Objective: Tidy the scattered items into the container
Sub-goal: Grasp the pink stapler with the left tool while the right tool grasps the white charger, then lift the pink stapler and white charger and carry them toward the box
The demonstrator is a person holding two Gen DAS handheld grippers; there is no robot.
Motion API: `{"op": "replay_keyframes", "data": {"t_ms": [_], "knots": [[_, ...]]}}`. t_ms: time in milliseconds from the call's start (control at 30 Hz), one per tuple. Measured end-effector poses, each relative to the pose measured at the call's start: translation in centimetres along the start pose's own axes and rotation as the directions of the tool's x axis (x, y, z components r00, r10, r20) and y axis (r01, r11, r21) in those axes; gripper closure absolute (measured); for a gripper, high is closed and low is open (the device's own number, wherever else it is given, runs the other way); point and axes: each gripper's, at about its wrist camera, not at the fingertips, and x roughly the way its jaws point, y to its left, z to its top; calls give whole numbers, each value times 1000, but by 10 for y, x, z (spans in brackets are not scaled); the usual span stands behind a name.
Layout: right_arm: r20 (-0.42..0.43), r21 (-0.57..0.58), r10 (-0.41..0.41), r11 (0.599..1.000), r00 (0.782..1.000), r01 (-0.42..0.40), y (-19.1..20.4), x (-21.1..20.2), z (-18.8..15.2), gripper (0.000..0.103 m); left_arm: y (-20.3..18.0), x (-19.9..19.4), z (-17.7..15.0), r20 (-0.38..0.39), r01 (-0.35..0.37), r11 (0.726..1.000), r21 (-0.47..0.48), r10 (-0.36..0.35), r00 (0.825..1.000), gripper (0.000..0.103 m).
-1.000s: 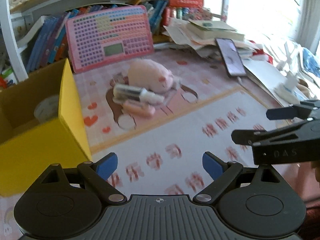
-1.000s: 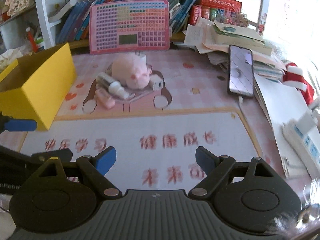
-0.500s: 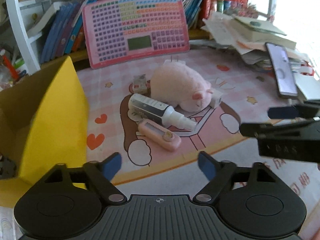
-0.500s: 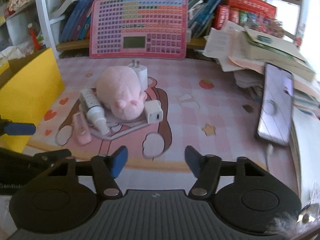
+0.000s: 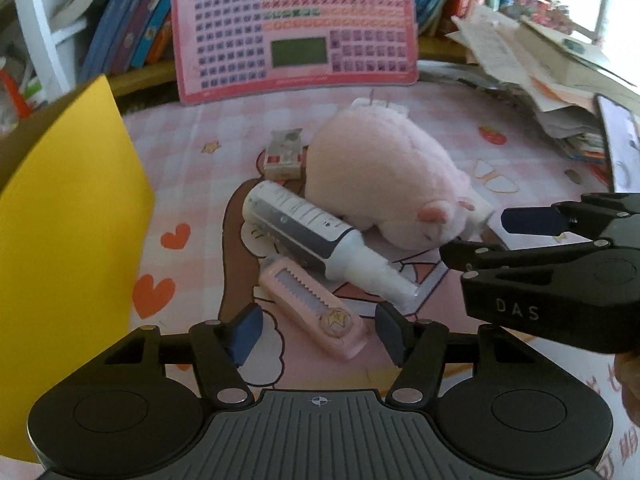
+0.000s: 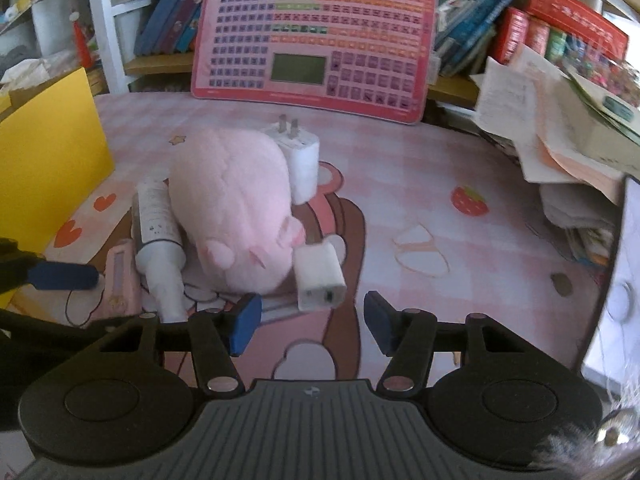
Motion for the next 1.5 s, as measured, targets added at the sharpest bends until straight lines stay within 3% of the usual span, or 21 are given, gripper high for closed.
{"op": "replay_keyframes", "data": {"t_ms": [167,267,333,467,667,1000,1100,1233,1500], "knots": [[7,-5,21,1000,1000,-21,-1,9,7,57,3,0,1,13,-12,1000,-26,12,1000,48],[19,-4,37,999,999,-36,-1,9,8,70,5,-1,0,16,-22,999,-42,23,1000,59],[22,4,29,1000,999,-29,-1,8,8,78,8,-2,0,14,-23,999,-44,23,1000,72],[23,42,27,999,999,-28,-6,2,2,79,13,-4,-2,2,-8,999,-50,8,1000,79],[54,93,46,994,997,-51,-11,-32,-12,79,25,-32,-15,11,34,996,-82,-33,999,80],[-4,196,133,972,991,-130,4,-87,-55,79,32,-85,-53,7,147,982,-117,-148,989,80],[-26,171,144,976,989,-138,17,-96,-68,79,29,-86,-63,-11,162,977,-137,-165,986,80],[-19,102,137,986,990,-134,34,-109,-75,79,27,-99,-68,32,181,978,-101,-178,983,80],[-10,92,89,992,996,-88,65,-127,-83,79,38,-120,-90,46,229,973,-38,-227,973,80]]}}
